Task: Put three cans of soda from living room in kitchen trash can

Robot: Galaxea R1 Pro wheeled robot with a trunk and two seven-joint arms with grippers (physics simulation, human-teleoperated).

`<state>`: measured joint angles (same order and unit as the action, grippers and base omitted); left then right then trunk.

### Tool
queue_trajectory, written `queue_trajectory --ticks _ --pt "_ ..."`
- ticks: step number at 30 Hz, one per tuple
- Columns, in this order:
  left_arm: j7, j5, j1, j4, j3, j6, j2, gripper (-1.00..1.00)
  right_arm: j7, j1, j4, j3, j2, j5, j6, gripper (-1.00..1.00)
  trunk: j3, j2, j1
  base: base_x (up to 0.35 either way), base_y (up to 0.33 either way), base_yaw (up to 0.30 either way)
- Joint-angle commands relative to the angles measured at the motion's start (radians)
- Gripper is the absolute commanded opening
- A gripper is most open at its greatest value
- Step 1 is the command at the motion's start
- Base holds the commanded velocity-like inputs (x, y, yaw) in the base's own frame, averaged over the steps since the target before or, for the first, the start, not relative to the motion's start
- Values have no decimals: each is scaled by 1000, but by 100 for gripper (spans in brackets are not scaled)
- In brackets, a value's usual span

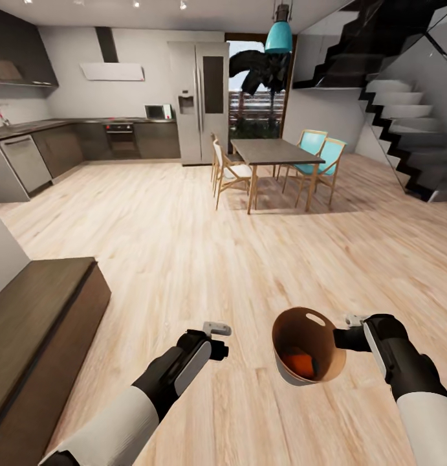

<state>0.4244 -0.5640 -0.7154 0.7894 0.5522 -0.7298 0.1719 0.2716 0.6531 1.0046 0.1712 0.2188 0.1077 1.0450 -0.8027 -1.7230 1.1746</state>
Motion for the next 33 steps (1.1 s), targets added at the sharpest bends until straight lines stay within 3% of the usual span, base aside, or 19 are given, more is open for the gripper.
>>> queue_trajectory --ticks 1,12,21,33 --pt "0 0 0 -2 0 0 0 100 5 0 0 0 0 -23 2 -100 1 0 0 347 0 -286" --pt "-2 -2 -1 -5 0 1 -1 100 48 0 2 0 2 -20 2 -100 6 0 0 347 0 -286" --pt "-42 -3 -11 -34 0 4 -1 100 58 0 3 -4 11 -22 2 -100 10 0 0 347 0 -286" --pt "-51 -5 -24 -70 0 7 -1 100 59 0 3 -8 12 -20 2 -100 18 0 0 347 0 -277"
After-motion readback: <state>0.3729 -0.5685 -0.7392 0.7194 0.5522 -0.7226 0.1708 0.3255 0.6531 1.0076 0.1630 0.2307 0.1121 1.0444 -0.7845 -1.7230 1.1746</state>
